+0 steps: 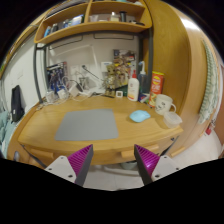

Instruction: Arrange mouse

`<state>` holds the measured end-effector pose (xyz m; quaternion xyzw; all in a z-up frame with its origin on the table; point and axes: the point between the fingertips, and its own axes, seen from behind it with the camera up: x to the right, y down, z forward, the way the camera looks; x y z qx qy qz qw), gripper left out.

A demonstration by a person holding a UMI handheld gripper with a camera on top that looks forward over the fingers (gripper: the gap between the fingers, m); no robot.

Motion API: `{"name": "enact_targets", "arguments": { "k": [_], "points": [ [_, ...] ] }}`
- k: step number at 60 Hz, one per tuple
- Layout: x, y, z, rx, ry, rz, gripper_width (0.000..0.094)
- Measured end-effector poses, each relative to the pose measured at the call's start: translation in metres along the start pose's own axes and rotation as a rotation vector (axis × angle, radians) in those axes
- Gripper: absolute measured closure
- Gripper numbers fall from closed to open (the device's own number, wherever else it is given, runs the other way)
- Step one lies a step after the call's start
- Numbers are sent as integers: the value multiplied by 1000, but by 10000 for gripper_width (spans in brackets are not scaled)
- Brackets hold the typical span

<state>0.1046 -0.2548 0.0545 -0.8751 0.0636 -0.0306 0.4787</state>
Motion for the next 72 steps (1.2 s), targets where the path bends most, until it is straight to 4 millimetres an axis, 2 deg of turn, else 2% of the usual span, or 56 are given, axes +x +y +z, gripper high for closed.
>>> {"name": "enact_targets", "arguments": {
  "k": [4,5,6,12,22,36,47,56,60,72],
  "points": [
    [25,1,10,-18,36,18,119],
    [19,4,5,-20,44,23,120],
    [41,4,20,-29,51,30,120],
    [81,0,51,-48,77,58,132],
    [112,-18,106,-65,66,50,132],
    [115,-44,187,-117,-7,46,134],
    [109,-70,228,-144,-72,25,133],
    [99,-82,252,-161,-116,-42,158],
    [98,-84,258,-166,-115,-78,198],
    [87,-88,262,-126,-152,-115,339]
  ]
}}
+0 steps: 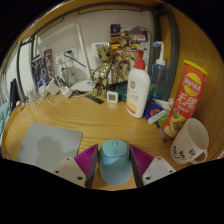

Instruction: Arrange mouse

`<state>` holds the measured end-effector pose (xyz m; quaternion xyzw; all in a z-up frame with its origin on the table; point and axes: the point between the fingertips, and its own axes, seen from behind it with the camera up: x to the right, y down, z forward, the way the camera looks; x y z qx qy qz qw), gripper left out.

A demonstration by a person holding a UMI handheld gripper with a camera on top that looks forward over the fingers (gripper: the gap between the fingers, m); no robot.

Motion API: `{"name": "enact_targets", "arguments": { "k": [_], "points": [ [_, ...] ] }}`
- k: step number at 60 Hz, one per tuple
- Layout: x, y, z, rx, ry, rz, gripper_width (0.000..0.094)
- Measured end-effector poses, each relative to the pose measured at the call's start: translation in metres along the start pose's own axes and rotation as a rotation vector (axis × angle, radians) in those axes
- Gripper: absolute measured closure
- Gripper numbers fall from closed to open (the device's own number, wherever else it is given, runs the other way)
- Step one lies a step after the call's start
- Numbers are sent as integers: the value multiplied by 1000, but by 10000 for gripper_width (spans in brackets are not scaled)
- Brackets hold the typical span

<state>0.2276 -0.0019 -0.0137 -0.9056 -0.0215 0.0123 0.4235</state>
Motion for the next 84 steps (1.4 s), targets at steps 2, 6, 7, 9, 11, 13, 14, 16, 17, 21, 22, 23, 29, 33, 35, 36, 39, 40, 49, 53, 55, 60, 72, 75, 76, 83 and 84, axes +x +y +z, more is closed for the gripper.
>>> {"name": "enact_targets", "arguments": {
  "k": [2,6,7,9,11,13,14,16,17,21,22,23,29,33,35,36,39,40,49,53,55,60,72,75,76,83,84],
  "points": [
    [-2,0,0,8,-4,-6,368],
    [-1,1,-1,19,11,-6,435],
    [-1,1,-1,19,15,-4,447],
    [-1,2,-1,17,25,-4,456],
    [-1,3,-2,11,32,-2,475],
    [-2,3,-2,2,35,3,509],
    [-2,3,-2,-2,35,6,524],
    [-2,4,-2,-13,35,15,558],
    [-2,4,-2,-20,35,20,573],
    [-1,4,-2,-26,44,19,632],
    [-1,5,-2,-29,47,15,634],
    [-1,5,-2,-30,49,13,634],
    [0,3,-2,-46,71,15,633],
    [-5,-1,-6,-63,74,48,634],
    [-4,-11,-11,-49,91,50,634],
    [-4,-18,-15,-40,101,43,635],
    [-7,-44,-29,5,129,41,633],
    [-10,-53,-34,18,132,45,633],
    [-53,-139,-81,151,132,37,633],
    [-86,-168,-99,191,100,28,632],
    [-103,-178,-105,206,82,20,634],
    [-148,-188,-113,227,45,-11,633],
    [-224,-129,-73,123,-19,-37,635],
    [-227,-105,-62,85,-11,-25,635],
    [-226,-97,-58,70,-6,-24,634],
    [-224,-49,-40,1,13,-33,632],
    [-223,-43,-38,-9,16,-35,633]
  ]
}}
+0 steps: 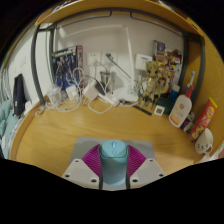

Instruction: Arrange mouse

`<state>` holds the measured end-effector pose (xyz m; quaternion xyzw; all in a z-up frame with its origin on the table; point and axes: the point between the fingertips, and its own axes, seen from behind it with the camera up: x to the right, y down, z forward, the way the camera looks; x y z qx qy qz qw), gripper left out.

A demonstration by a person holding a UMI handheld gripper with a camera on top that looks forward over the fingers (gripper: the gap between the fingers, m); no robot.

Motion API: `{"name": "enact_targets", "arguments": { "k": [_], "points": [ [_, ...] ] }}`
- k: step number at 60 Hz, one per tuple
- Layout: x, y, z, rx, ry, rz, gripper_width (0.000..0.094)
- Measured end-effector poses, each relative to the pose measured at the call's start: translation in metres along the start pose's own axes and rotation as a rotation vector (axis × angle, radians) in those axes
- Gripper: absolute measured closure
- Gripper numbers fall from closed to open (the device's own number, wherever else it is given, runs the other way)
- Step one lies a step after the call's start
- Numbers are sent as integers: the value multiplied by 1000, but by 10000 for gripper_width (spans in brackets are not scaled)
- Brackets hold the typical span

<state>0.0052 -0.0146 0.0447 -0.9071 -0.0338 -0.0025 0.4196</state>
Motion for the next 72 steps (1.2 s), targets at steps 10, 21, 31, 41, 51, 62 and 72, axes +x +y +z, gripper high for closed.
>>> {"name": "enact_targets", "arguments": {
  "k": [10,21,31,41,51,62,72],
  "points": [
    [-5,35,15,-36,-14,17,632],
    [-4,57,23,-40,-7,30,572],
    [-4,57,23,-55,6,51,454],
    [4,47,6,-86,52,80,134],
    [-2,-11,-48,-8,39,90,130],
    [-11,-69,-128,66,31,105,133],
    [-11,-78,-178,47,44,123,130]
  ]
}}
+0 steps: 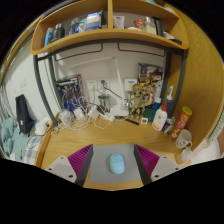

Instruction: Arrange mouse

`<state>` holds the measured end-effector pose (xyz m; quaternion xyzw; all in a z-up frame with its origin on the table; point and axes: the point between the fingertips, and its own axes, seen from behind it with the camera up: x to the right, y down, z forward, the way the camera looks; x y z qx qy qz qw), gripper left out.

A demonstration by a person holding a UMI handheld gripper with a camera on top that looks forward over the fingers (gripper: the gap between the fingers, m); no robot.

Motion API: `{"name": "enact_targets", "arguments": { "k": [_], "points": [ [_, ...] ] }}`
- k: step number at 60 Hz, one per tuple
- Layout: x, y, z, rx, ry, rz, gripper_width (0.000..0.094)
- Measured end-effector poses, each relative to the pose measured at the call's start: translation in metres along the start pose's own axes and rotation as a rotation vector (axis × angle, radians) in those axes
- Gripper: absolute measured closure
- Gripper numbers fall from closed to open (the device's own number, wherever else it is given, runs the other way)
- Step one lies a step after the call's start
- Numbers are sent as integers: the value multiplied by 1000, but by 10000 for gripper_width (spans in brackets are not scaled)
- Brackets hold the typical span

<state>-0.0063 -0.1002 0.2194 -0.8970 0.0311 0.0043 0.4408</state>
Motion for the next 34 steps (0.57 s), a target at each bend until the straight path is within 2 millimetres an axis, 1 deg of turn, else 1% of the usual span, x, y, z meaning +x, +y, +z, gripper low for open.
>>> {"name": "enact_targets", "arguments": {
  "k": [6,11,16,26,34],
  "points": [
    [3,-2,-23,4,-20,20,131],
    [13,-4,-38,18,-15,14,131],
    [24,-1,-50,19,-18,15,128],
    [47,7,-69,23,-25,8,131],
    [60,12,-78,31,-44,3,133]
  ]
}}
